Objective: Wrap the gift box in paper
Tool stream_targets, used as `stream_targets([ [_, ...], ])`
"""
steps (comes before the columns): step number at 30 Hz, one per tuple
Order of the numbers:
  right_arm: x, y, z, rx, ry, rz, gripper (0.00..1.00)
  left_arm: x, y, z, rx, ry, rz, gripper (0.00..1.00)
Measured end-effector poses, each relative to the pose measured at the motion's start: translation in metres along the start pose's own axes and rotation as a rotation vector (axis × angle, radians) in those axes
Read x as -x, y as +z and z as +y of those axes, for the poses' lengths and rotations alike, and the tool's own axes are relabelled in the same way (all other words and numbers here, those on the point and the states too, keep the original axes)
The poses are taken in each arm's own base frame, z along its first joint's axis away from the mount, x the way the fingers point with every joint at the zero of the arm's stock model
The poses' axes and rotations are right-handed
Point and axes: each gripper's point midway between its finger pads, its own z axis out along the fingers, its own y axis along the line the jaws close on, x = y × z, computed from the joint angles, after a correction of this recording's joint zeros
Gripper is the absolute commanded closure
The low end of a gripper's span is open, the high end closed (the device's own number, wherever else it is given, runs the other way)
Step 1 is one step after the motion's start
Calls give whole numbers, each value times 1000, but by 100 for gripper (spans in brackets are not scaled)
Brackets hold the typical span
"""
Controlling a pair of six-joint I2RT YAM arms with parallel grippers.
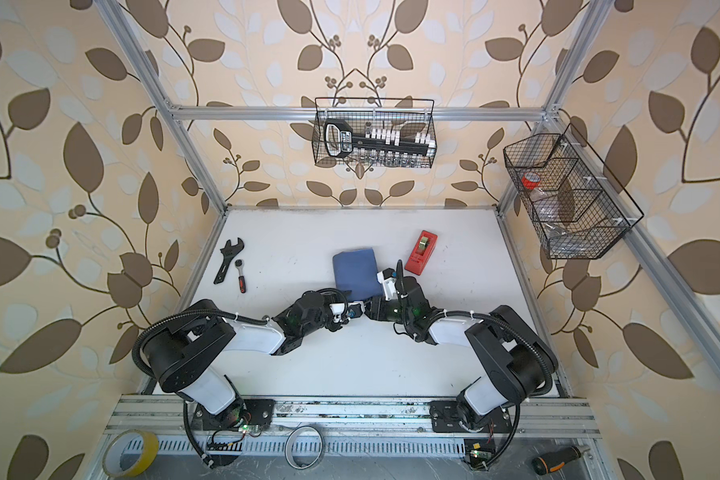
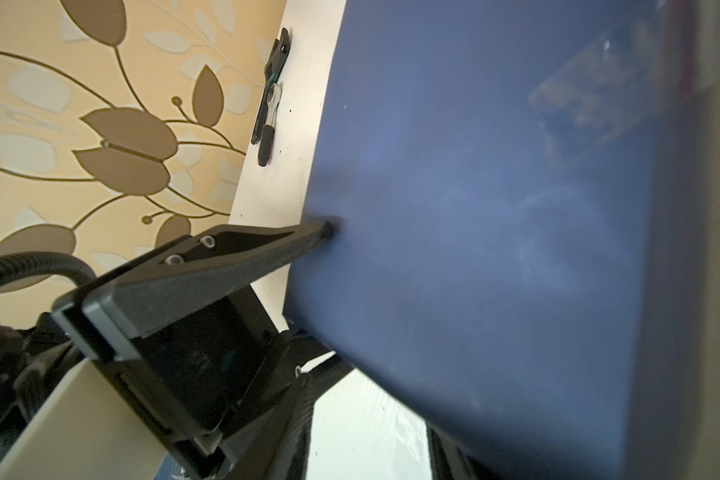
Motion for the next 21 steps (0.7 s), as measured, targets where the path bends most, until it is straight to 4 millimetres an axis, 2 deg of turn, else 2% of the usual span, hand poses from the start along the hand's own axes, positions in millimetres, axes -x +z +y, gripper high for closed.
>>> stream_targets([
  [6,3,-18,-4,-17,-8,-33,58,0,0,1,3,0,3,47],
  [10,-1,-27,0,-20,-46,-40,75,0,0,1,4,0,3,48],
  [14,-10,-23,9,-8,-102,-20,85,-1,0,1,4,0,4,48],
  [21,-17,-15,4,-41,-131,-14,85,0,0,1,4,0,3,48],
])
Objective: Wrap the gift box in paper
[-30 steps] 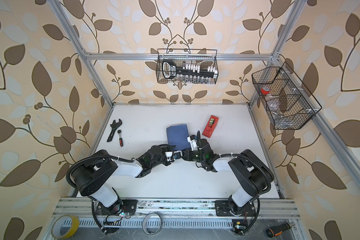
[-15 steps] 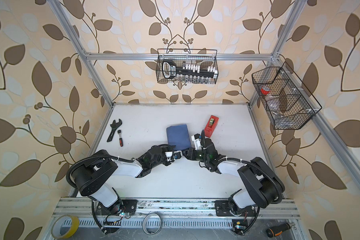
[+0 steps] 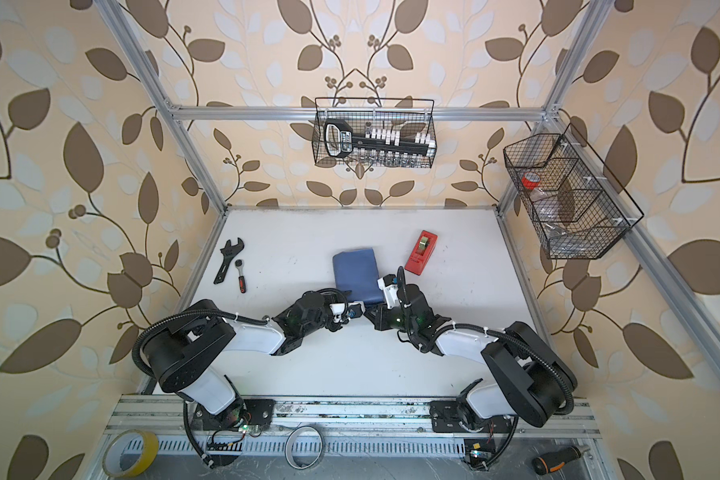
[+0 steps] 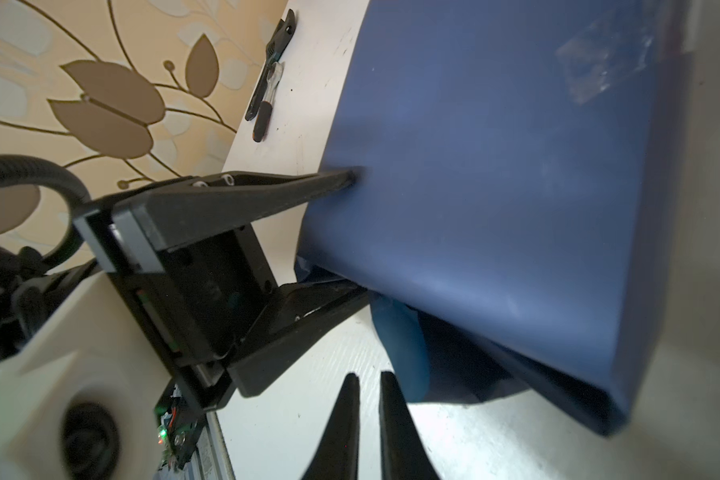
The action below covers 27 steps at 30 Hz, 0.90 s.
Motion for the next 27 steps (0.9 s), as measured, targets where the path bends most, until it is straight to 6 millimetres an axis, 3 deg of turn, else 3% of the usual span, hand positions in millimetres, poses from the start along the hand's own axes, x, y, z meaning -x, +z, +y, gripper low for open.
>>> stream_targets([
  [4,8,-7,-3,-42,-33,-38,82,0,0,0,0,0,0,48],
  [9,21,-20,8,-32,-89,-95,81,0,0,0,0,-3,0,48],
  [19,-20,2,11,23,-119,23,90,0,0,0,1,-4,0,48],
  [27,-23,20,-5,-23,-105,35,93,0,0,0,0,-4,0,49],
])
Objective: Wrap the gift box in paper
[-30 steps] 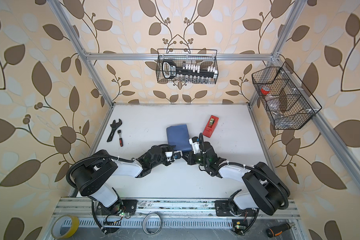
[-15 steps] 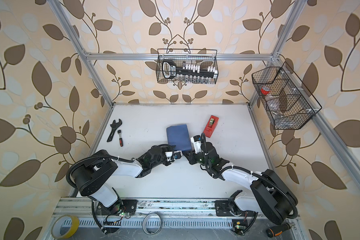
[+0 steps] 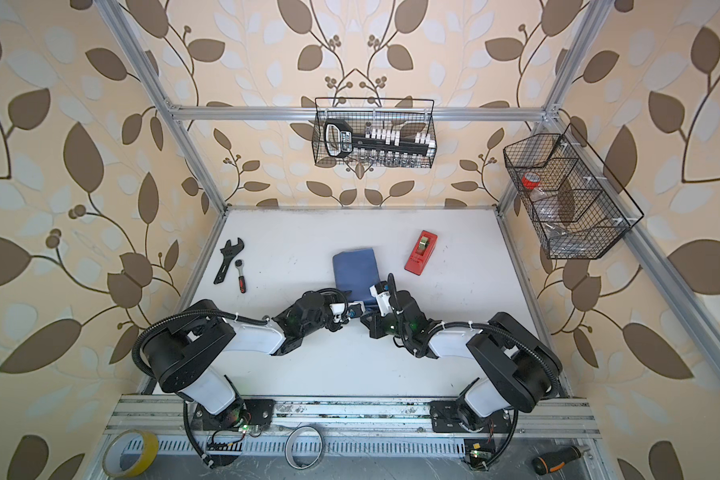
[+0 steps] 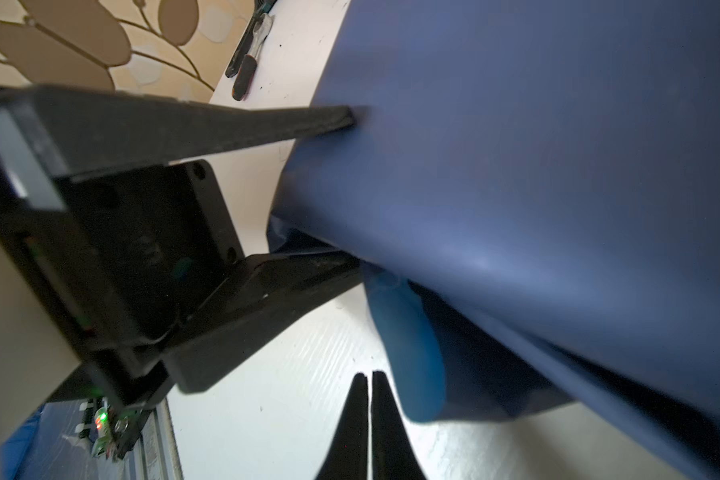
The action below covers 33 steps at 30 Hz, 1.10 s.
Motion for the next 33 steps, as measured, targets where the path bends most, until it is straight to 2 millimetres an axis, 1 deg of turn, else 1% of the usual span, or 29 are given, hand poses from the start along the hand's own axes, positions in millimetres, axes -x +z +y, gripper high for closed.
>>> stream_targets([
  [5,4,3,-12,-31,15,-18,94,0,0,0,0,0,0,49],
  [12,13,2,-29,-72,48,-54,94,0,0,0,0,0,0,49],
  [16,12,4,-37,-90,69,-49,94,0,0,0,0,0,0,49],
  [20,11,5,-40,-96,87,-43,94,0,0,0,0,-2,0,49],
  [24,11,5,-40,-92,94,-41,92,0,0,0,0,-3,0,48],
  [27,10,1,-34,-73,93,-44,89,0,0,0,0,-3,0,49],
  [30,9,-3,-21,-32,84,-44,86,0,0,0,0,-3,0,49],
  [33,10,-5,-5,13,64,-45,85,0,0,0,0,-3,0,48],
])
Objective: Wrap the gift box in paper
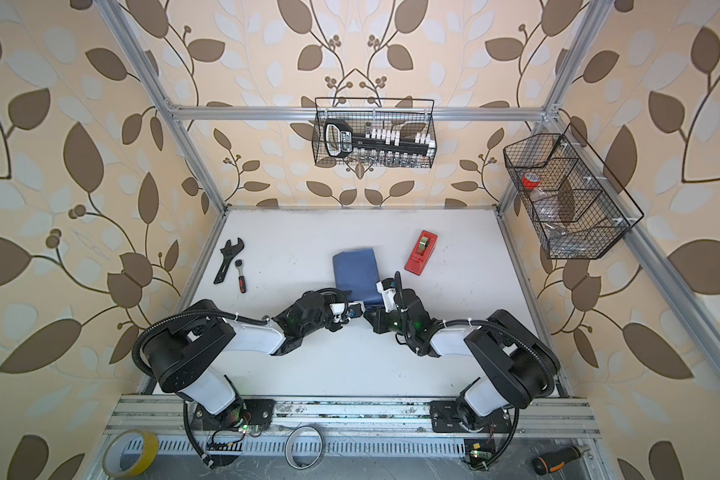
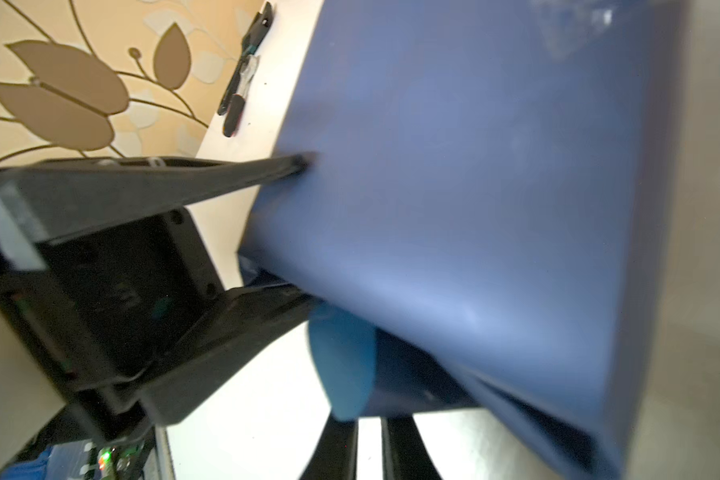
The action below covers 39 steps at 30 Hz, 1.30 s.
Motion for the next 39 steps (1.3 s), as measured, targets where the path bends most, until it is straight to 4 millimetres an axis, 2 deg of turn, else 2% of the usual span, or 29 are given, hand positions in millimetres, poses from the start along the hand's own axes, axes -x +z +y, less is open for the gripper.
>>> stream_targets([
  [5,3,1,9,22,-9,-4,87,0,0,0,0,0,0,49],
  [11,17,8,12,27,-12,-20,88,0,0,0,0,0,0,49],
  [20,24,12,-7,-12,23,-28,90,0,0,0,0,-1,-1,49],
  [30,30,13,-12,-14,32,-35,89,0,0,1,2,-1,1,49],
  [35,32,10,-9,1,29,-41,85,0,0,1,2,-2,1,49],
  [39,38,-5,-5,12,23,-79,83,0,0,1,2,-5,0,49],
])
